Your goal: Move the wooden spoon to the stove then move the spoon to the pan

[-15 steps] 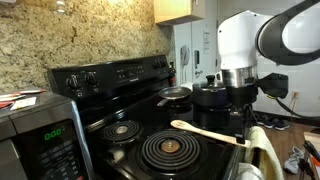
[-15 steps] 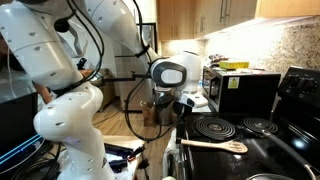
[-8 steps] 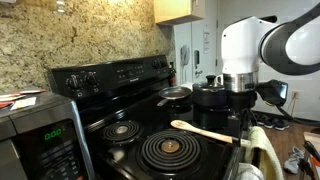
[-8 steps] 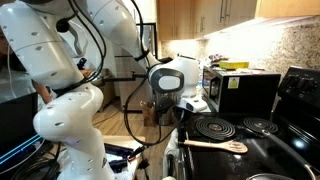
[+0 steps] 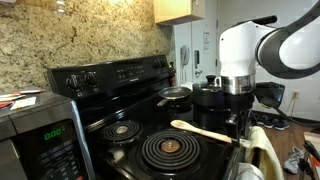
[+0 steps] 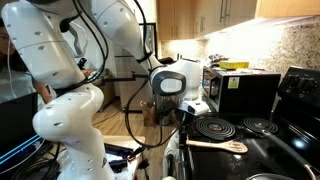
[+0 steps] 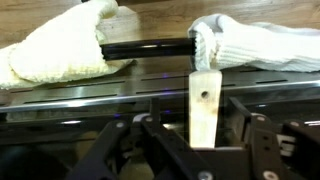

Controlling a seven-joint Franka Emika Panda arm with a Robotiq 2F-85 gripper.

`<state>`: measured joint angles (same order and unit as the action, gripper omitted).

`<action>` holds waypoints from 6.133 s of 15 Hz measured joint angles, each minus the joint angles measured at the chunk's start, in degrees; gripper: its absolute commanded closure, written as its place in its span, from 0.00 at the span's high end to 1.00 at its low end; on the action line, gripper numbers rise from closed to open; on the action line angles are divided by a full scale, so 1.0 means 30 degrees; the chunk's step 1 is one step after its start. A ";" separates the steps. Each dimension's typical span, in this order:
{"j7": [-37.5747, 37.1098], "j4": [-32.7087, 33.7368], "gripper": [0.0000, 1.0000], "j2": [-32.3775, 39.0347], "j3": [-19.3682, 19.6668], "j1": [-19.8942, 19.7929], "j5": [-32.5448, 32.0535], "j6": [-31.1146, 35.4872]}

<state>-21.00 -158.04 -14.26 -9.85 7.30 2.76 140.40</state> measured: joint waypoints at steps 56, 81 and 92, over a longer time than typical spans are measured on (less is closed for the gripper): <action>-0.9611 1.1742 0.07 0.3199 0.1417 -0.2163 -0.1432 -1.0918; -1.1955 2.3109 0.07 1.3347 0.4096 -0.1745 0.0058 -1.4165; -1.0367 2.6164 0.07 1.5191 0.4390 -0.2360 0.2139 -1.5520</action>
<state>-52.10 -79.55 31.32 3.32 0.22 9.17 93.84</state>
